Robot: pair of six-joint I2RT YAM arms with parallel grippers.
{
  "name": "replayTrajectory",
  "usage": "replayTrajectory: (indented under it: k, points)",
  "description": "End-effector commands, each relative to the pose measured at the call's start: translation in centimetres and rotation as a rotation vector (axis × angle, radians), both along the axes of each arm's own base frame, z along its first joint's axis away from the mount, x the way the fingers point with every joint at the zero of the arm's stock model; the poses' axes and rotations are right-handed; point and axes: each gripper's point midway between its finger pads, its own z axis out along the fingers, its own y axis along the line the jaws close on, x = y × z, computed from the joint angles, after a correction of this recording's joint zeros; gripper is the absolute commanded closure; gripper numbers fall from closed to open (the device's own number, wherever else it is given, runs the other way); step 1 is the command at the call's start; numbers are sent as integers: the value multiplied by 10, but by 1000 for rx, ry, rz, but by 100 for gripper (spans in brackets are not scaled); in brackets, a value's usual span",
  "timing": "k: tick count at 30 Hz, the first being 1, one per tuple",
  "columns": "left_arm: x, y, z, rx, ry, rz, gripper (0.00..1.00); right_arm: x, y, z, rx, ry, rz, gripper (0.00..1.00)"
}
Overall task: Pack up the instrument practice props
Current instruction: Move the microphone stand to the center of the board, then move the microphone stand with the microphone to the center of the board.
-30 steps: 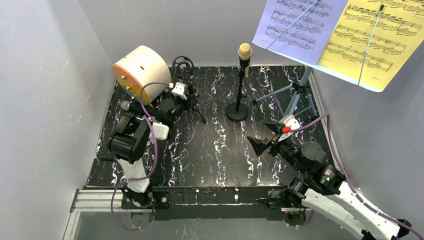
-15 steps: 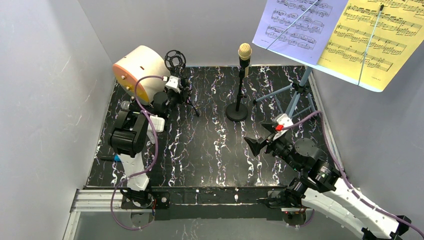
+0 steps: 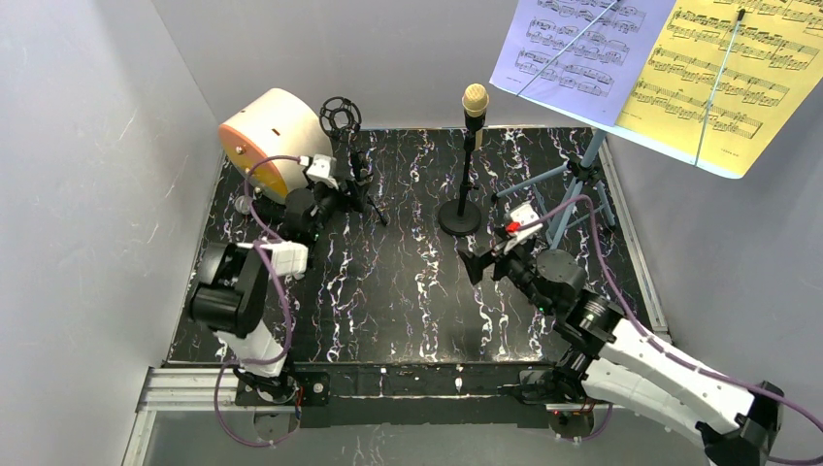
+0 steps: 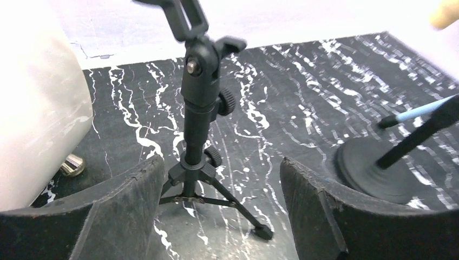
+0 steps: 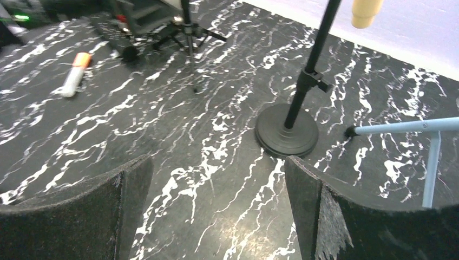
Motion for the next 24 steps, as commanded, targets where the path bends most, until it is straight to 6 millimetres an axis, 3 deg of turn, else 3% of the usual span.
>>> replayTrajectory:
  k: [1, 7, 12, 18, 24]
  points:
    - [-28, 4, 37, -121, 19, 15, 23, 36, -6, 22, 75, -103, -183, 1]
    - [-70, 31, 42, -126, 126, 130, 18, 77, -5, 38, 88, -202, -359, 1]
    - [-85, 64, 51, -157, 112, 311, 13, 114, 3, 44, 127, -228, -461, 2]
    - [-98, 46, 49, -235, 184, 325, 10, 161, 1, 47, 154, -276, -570, 5]
    - [-117, 44, 66, -106, 158, 428, 2, 205, 0, 47, 177, -322, -650, 12]
